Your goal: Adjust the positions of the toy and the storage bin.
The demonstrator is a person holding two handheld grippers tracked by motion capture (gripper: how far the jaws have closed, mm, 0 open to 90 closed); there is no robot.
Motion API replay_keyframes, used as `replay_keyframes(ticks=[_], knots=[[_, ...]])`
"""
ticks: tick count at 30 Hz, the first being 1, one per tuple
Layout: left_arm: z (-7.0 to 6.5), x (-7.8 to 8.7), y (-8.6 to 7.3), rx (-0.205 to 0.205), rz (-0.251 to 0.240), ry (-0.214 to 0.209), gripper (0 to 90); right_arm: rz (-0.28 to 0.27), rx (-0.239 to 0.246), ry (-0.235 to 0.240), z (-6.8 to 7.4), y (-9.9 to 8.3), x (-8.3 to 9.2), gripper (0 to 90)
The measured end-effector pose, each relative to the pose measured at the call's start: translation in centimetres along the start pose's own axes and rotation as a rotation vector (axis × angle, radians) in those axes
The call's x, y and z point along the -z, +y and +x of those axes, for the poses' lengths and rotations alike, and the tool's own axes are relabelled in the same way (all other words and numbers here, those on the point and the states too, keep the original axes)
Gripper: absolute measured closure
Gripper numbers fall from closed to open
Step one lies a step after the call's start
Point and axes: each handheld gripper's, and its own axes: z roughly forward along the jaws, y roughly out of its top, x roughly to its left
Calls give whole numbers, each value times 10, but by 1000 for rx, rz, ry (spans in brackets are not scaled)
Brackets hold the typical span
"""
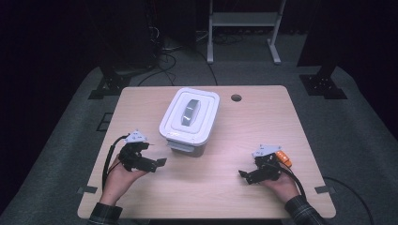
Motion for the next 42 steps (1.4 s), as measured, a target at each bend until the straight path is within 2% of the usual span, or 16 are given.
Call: replay_keyframes(ticks=[10, 24, 29, 35, 37, 39, 42], knots=[[11, 10, 28, 0, -26, 3, 0, 0, -1, -1, 0, 0, 0, 0], [22, 6, 66, -4, -58, -4, 0, -1, -4, -2, 0, 0, 0, 0], [26, 3, 80, 7, -68, -6, 0, -1, -5, -2, 0, 0, 0, 0], [33, -2, 93, 14, -79, -4, 77, -1, -4, -2, 0, 0, 0, 0], [36, -5, 98, 16, -80, -3, 143, -1, -4, -2, 0, 0, 0, 0], [39, -7, 103, 16, -80, 4, 165, -1, -4, -2, 0, 0, 0, 0], [43, -11, 110, 17, -92, 11, 268, -2, -4, -2, 0, 0, 0, 0]])
